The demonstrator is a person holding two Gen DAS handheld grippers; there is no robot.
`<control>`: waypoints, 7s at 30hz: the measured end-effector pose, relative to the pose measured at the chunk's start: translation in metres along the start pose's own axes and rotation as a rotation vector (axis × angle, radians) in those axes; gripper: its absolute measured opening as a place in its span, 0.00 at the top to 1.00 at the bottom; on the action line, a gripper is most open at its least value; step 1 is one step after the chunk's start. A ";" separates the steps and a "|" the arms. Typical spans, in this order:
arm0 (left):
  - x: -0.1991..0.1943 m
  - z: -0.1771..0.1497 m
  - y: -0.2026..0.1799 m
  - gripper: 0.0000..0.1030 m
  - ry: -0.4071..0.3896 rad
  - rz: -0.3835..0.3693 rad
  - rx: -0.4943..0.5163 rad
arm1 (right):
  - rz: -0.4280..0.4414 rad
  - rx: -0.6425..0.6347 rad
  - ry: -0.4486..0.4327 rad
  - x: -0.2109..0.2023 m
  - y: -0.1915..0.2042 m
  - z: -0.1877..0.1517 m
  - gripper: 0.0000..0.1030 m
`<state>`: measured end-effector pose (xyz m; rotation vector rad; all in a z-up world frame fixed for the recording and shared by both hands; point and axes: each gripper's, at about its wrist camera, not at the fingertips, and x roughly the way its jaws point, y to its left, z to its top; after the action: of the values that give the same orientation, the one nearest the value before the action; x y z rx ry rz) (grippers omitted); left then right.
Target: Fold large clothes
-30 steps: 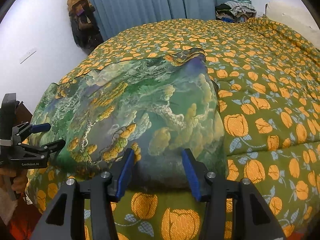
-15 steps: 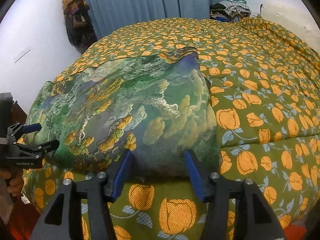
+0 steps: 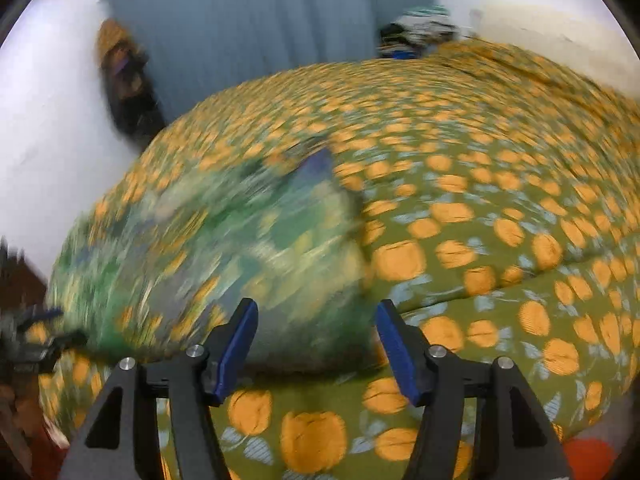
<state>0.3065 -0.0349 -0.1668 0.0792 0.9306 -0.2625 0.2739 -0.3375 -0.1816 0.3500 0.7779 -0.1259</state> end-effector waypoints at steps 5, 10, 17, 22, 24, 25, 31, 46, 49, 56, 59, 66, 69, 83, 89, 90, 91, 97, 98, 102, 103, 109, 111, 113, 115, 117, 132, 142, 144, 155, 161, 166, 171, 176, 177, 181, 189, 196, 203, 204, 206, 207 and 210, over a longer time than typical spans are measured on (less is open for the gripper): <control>0.000 0.018 -0.012 0.01 -0.051 -0.069 0.036 | 0.130 0.185 0.098 0.018 -0.038 -0.011 0.31; 0.034 0.034 -0.025 0.01 -0.029 -0.103 0.093 | 0.223 0.274 0.140 0.044 -0.041 -0.014 0.31; 0.076 0.030 -0.032 0.01 0.083 -0.082 0.117 | 0.411 0.382 0.214 0.092 -0.049 -0.011 0.27; 0.079 0.031 -0.036 0.00 0.105 -0.066 0.134 | 0.458 0.366 0.269 0.100 -0.044 -0.009 0.64; 0.076 0.035 -0.037 0.01 0.132 -0.053 0.155 | 0.469 0.330 0.234 0.083 -0.037 -0.004 0.70; 0.070 0.041 -0.037 0.04 0.145 -0.041 0.160 | 0.469 0.309 0.216 0.074 -0.032 -0.001 0.71; 0.005 0.117 -0.057 0.09 0.117 -0.207 0.163 | 0.460 0.093 0.065 0.007 0.029 0.020 0.72; 0.006 0.153 -0.133 0.58 0.361 0.066 0.513 | 0.303 -0.635 -0.148 -0.059 0.234 -0.029 0.72; 0.007 0.154 -0.108 0.74 0.374 -0.020 0.391 | 0.306 -0.644 -0.142 -0.061 0.237 -0.032 0.72; -0.033 0.169 -0.023 0.75 0.306 -0.120 0.249 | 0.530 -0.493 -0.073 -0.092 0.194 -0.004 0.44; -0.042 0.165 0.030 0.74 0.279 -0.146 0.172 | 0.493 -0.416 -0.029 -0.078 0.174 0.011 0.44; -0.035 0.136 0.134 0.73 0.254 -0.144 0.031 | 0.457 -0.518 0.130 -0.010 0.226 0.020 0.78; -0.028 0.124 0.164 0.73 0.243 -0.157 -0.008 | 0.460 -0.580 0.161 0.008 0.263 0.013 0.79; 0.043 0.052 0.244 0.63 0.276 -0.231 -0.167 | 0.395 -0.702 0.350 0.111 0.329 -0.044 0.83; 0.055 0.038 0.261 0.61 0.263 -0.295 -0.246 | 0.386 -0.682 0.383 0.120 0.334 -0.046 0.83; 0.052 0.039 0.261 0.61 0.258 -0.295 -0.240 | 0.383 -0.696 0.405 0.116 0.338 -0.041 0.83; 0.049 0.039 0.261 0.61 0.253 -0.293 -0.236 | 0.387 -0.692 0.422 0.111 0.341 -0.034 0.83; 0.050 0.030 0.278 0.60 0.238 -0.365 -0.317 | 0.475 -0.558 0.348 0.105 0.382 0.040 0.82; 0.051 0.031 0.279 0.60 0.237 -0.370 -0.321 | 0.487 -0.549 0.348 0.116 0.396 0.047 0.82; 0.053 0.029 0.282 0.60 0.232 -0.384 -0.332 | 0.465 -0.575 0.375 0.177 0.441 0.050 0.82; 0.054 0.027 0.283 0.60 0.233 -0.384 -0.337 | 0.461 -0.572 0.385 0.188 0.447 0.045 0.82; 0.065 0.019 0.294 0.60 0.246 -0.392 -0.365 | 0.410 -0.537 0.491 0.242 0.452 0.022 0.83; 0.063 0.020 0.293 0.59 0.248 -0.400 -0.355 | 0.410 -0.538 0.487 0.235 0.450 0.025 0.83; 0.061 0.020 0.292 0.59 0.247 -0.397 -0.341 | 0.413 -0.548 0.470 0.217 0.447 0.029 0.83; 0.058 0.019 0.293 0.59 0.244 -0.397 -0.339 | 0.486 -0.565 0.447 0.187 0.436 0.030 0.82; 0.056 0.018 0.292 0.59 0.240 -0.398 -0.342 | 0.552 -0.580 0.427 0.146 0.410 0.022 0.82; 0.059 0.010 0.289 0.56 0.221 -0.387 -0.353 | 0.446 -0.685 0.447 0.102 0.326 -0.078 0.83; 0.019 0.015 0.292 0.16 0.125 -0.385 -0.439 | 0.367 -0.695 0.307 0.043 0.335 -0.062 0.57; 0.002 0.014 0.299 0.11 0.091 -0.363 -0.467 | 0.379 -0.642 0.273 0.022 0.331 -0.049 0.33; -0.083 -0.013 0.325 0.00 -0.042 0.085 -0.353 | 0.211 -0.604 0.120 -0.018 0.300 -0.017 0.29; -0.106 -0.015 0.306 0.00 -0.069 0.313 -0.223 | 0.205 -0.588 0.004 -0.031 0.289 -0.012 0.29; -0.111 -0.015 0.300 0.00 -0.087 0.385 -0.215 | 0.201 -0.590 -0.023 -0.032 0.286 -0.006 0.29; -0.116 -0.013 0.286 0.00 -0.110 0.452 -0.155 | 0.207 -0.571 -0.034 -0.031 0.283 -0.003 0.29; -0.116 -0.006 0.279 0.00 -0.108 0.517 -0.108 | 0.206 -0.569 -0.030 -0.029 0.284 -0.004 0.29; -0.116 -0.006 0.279 0.00 -0.106 0.518 -0.107 | 0.204 -0.570 -0.032 -0.029 0.285 -0.004 0.29; -0.110 -0.009 0.285 0.00 -0.063 0.313 -0.150 | 0.204 -0.601 -0.053 -0.030 0.286 -0.005 0.26; -0.086 -0.005 0.309 0.01 0.049 -0.180 -0.327 | 0.254 -0.565 0.072 -0.017 0.275 -0.008 0.23; -0.024 0.022 0.321 0.02 0.130 -0.383 -0.425 | 0.333 -0.444 0.137 -0.006 0.266 -0.001 0.23; 0.033 -0.011 0.336 0.02 0.166 -0.651 -0.661 | 0.395 -0.323 0.199 0.014 0.253 0.007 0.23; 0.032 -0.012 0.337 0.01 0.144 -0.679 -0.670 | 0.422 -0.284 0.221 0.021 0.250 0.008 0.23; 0.034 -0.013 0.335 0.01 0.137 -0.684 -0.665 | 0.465 -0.222 0.242 0.032 0.244 0.011 0.23; 0.037 -0.014 0.333 0.01 0.149 -0.671 -0.645 | 0.486 -0.196 0.251 0.037 0.243 0.012 0.23; 0.047 -0.009 0.321 0.01 0.196 -0.630 -0.565 | 0.549 -0.159 0.300 0.060 0.242 0.012 0.23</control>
<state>0.4087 0.2673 -0.2245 -0.7310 1.1793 -0.5688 0.3820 -0.1139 -0.1524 0.4246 0.9536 0.5113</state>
